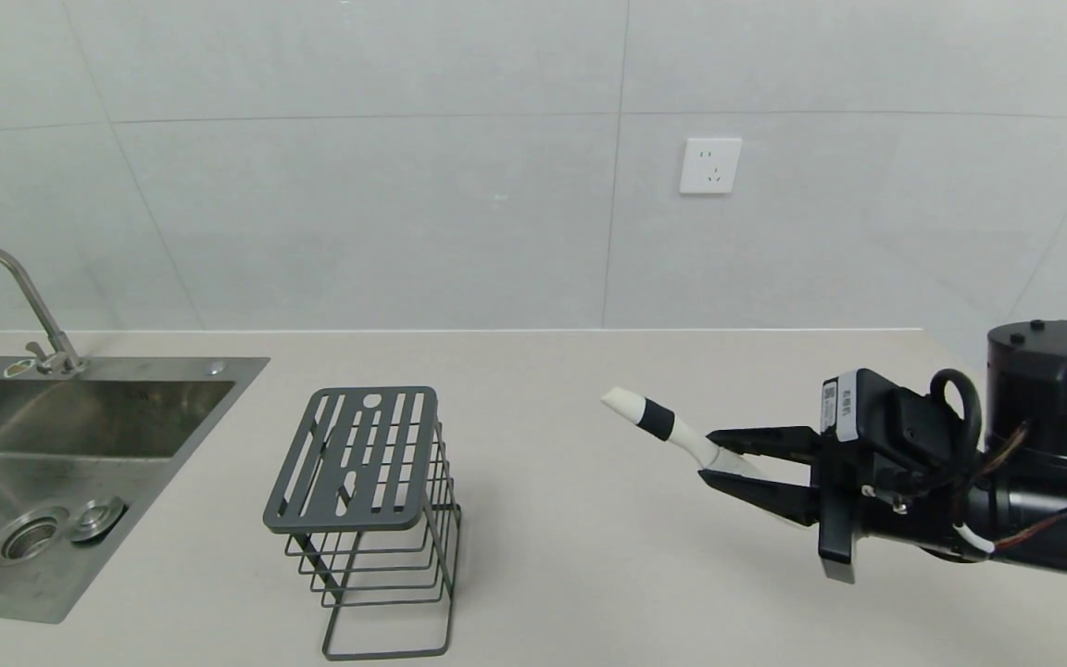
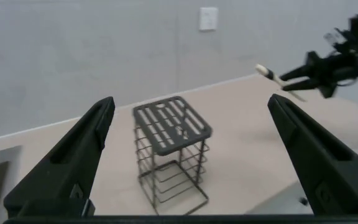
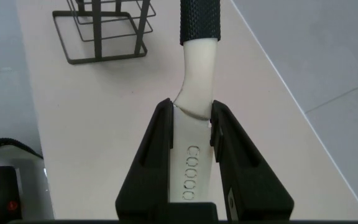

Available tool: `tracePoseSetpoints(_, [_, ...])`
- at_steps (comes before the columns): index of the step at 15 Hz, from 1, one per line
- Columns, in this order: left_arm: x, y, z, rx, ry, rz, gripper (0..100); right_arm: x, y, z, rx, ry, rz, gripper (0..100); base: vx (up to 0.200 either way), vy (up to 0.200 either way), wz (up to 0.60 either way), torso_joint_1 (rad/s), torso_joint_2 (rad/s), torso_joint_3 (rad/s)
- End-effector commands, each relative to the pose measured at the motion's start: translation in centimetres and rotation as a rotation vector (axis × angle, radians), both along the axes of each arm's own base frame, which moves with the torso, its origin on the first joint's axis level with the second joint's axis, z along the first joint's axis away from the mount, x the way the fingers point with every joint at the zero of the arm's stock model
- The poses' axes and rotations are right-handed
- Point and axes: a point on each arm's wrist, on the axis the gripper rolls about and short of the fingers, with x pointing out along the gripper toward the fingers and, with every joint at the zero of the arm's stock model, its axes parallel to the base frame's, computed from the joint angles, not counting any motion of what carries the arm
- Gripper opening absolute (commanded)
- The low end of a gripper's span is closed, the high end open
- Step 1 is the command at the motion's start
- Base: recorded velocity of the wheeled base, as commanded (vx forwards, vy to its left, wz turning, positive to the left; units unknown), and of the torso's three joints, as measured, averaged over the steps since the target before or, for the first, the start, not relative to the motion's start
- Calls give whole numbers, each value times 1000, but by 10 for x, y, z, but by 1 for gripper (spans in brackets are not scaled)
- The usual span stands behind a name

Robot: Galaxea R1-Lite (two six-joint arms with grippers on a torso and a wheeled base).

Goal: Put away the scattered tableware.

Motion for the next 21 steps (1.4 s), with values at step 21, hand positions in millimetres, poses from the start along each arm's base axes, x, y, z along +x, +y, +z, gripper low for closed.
tracePoseSetpoints(21, [224,-145,4,112,221,-839,100,0,-3,35,146,-104,-50,0,0,0,0,0,0,0])
